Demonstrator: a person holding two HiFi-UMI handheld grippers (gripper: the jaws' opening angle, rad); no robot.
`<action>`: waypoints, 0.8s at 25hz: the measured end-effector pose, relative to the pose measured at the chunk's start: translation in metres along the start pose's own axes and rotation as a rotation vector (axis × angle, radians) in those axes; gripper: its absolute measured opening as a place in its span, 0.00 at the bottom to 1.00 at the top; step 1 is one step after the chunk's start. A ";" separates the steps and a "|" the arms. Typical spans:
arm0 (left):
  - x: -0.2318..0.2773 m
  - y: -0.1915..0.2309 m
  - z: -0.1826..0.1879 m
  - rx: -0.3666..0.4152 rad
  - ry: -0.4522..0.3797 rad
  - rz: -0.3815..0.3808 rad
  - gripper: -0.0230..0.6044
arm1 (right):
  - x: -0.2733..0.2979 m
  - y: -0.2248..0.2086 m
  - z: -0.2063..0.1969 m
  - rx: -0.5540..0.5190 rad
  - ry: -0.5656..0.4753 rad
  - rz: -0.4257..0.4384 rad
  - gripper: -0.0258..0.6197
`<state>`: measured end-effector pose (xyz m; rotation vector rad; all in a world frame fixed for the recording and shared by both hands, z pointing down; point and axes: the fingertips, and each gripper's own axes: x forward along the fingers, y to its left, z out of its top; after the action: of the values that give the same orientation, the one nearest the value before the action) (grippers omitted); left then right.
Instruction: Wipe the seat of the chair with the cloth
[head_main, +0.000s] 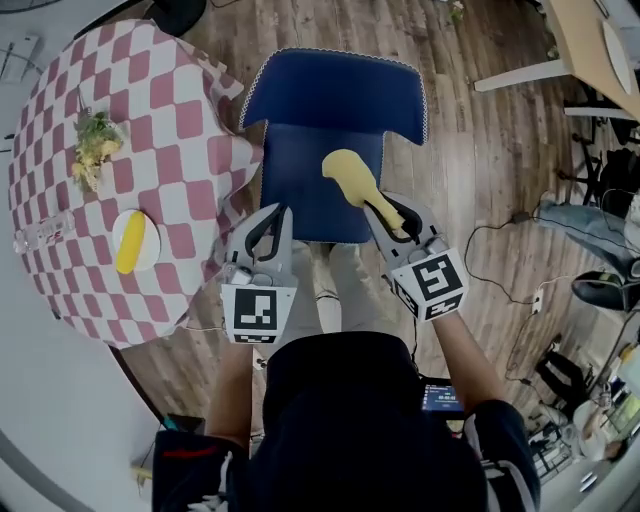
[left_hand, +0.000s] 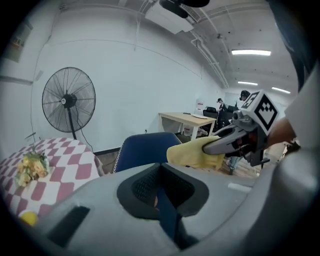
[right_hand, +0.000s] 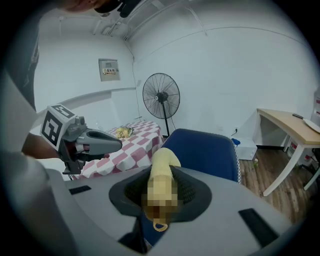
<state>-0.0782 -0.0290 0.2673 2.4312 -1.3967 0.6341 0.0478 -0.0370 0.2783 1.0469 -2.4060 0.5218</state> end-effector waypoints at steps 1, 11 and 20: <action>0.004 0.000 -0.011 -0.011 0.015 -0.014 0.06 | 0.007 0.003 -0.010 0.004 0.016 0.004 0.15; 0.028 -0.011 -0.133 -0.058 0.194 -0.091 0.06 | 0.060 0.027 -0.120 0.083 0.179 0.072 0.15; 0.060 -0.017 -0.208 -0.088 0.264 -0.100 0.06 | 0.085 0.036 -0.197 0.146 0.251 0.093 0.15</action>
<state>-0.0866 0.0245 0.4776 2.2369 -1.1664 0.8157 0.0210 0.0370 0.4808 0.8722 -2.2283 0.8206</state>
